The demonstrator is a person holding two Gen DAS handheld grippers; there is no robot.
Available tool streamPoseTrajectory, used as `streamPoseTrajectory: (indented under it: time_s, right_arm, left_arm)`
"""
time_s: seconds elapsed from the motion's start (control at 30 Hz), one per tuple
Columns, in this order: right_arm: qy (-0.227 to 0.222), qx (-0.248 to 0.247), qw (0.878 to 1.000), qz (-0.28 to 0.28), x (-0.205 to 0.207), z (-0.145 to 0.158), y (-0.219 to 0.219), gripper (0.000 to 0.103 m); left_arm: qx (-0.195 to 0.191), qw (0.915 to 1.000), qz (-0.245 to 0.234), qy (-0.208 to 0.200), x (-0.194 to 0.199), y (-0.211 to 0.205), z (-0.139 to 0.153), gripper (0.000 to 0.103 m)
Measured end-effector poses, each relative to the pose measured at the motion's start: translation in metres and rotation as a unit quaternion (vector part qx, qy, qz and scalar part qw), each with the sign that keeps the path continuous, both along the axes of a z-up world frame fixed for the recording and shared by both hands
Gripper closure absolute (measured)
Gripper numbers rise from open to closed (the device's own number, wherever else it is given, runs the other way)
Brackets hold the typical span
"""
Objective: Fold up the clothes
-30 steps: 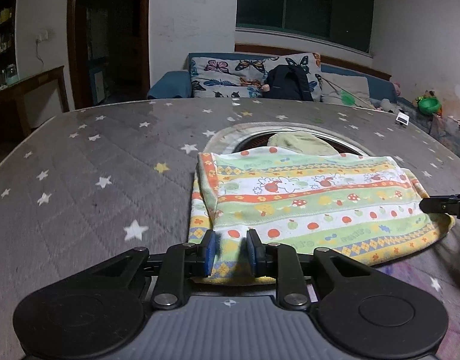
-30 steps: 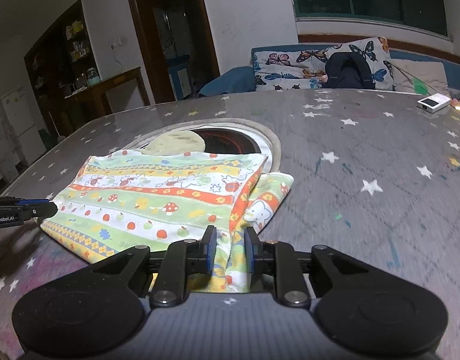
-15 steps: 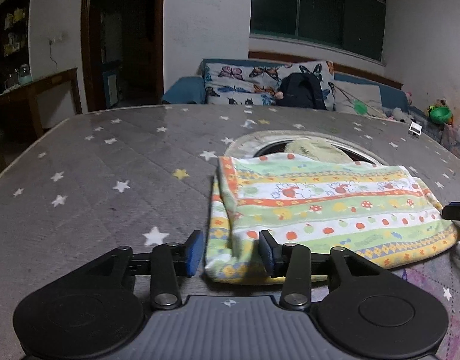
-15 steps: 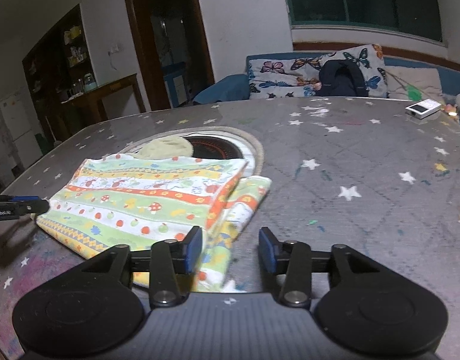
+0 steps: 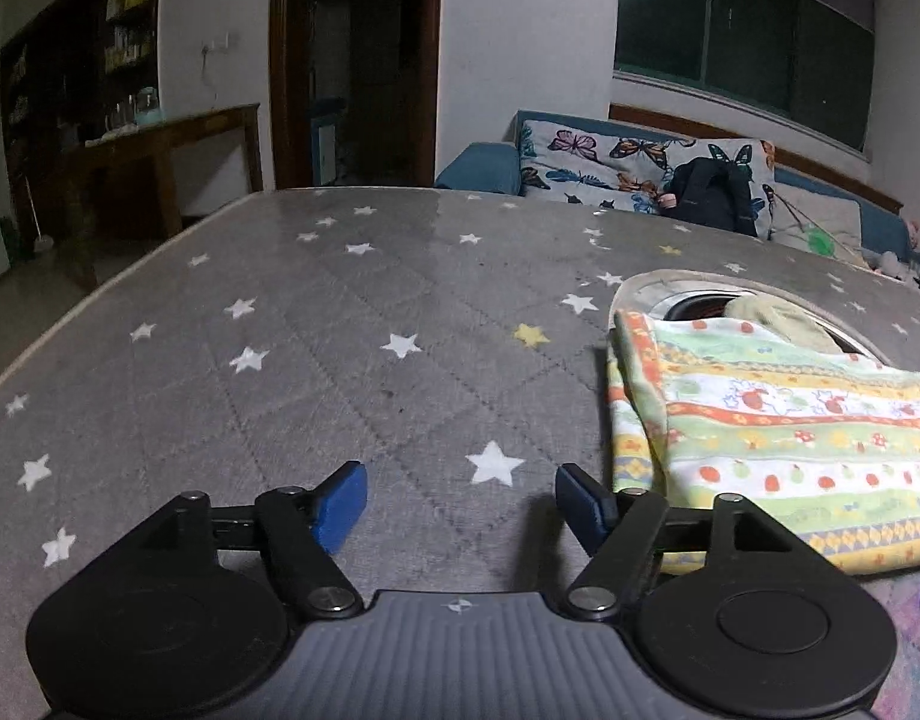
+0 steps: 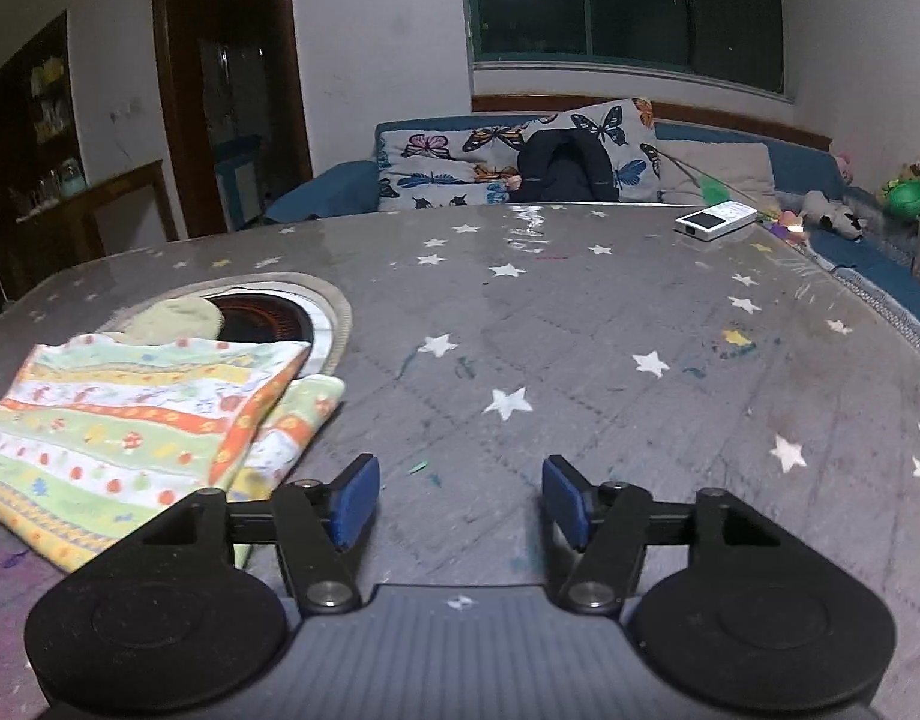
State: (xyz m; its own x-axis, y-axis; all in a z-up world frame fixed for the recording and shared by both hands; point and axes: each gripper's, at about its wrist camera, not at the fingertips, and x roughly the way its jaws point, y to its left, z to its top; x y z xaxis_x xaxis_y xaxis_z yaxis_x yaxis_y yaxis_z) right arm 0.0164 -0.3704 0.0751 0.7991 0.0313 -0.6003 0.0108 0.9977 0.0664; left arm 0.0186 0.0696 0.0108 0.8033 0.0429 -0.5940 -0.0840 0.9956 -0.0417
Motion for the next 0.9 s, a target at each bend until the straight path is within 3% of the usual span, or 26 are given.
streamPoseTrajectory:
  time_s: [0.1, 0.3, 0.43, 0.57, 0.67, 0.73, 0.9]
  right_arm:
    - [0.009, -0.002, 1.0, -0.006, 0.009, -0.003, -0.002, 0.04]
    - [0.016, -0.006, 1.0, -0.014, 0.02, -0.006, -0.005, 0.024]
    - [0.02, -0.012, 1.0, -0.012, 0.026, -0.008, -0.005, 0.015]
    - [0.028, -0.022, 0.999, -0.007, 0.029, -0.009, -0.001, 0.004]
    - [0.033, -0.026, 0.999, -0.004, 0.031, -0.011, 0.001, 0.002]
    - [0.035, -0.028, 0.999, -0.003, 0.031, -0.011, 0.002, 0.0]
    - [0.035, -0.027, 0.999, -0.003, 0.032, -0.011, 0.001, 0.0]
  left_arm:
    - [0.005, 1.0, 0.007, 0.004, 0.006, 0.001, -0.001, 0.014]
    - [-0.011, 0.9997, 0.017, 0.012, 0.016, 0.009, -0.005, 0.0]
    - [-0.005, 0.9996, 0.021, 0.016, 0.018, 0.009, -0.007, 0.0]
    - [0.031, 0.9989, 0.022, 0.028, 0.022, -0.001, -0.01, 0.0]
    - [0.021, 0.9992, 0.022, 0.027, 0.023, 0.001, -0.011, 0.0]
    - [0.02, 0.9994, 0.02, 0.018, 0.025, 0.024, -0.037, 0.0]
    - [0.021, 0.9993, 0.021, 0.022, 0.02, 0.029, -0.028, 0.0]
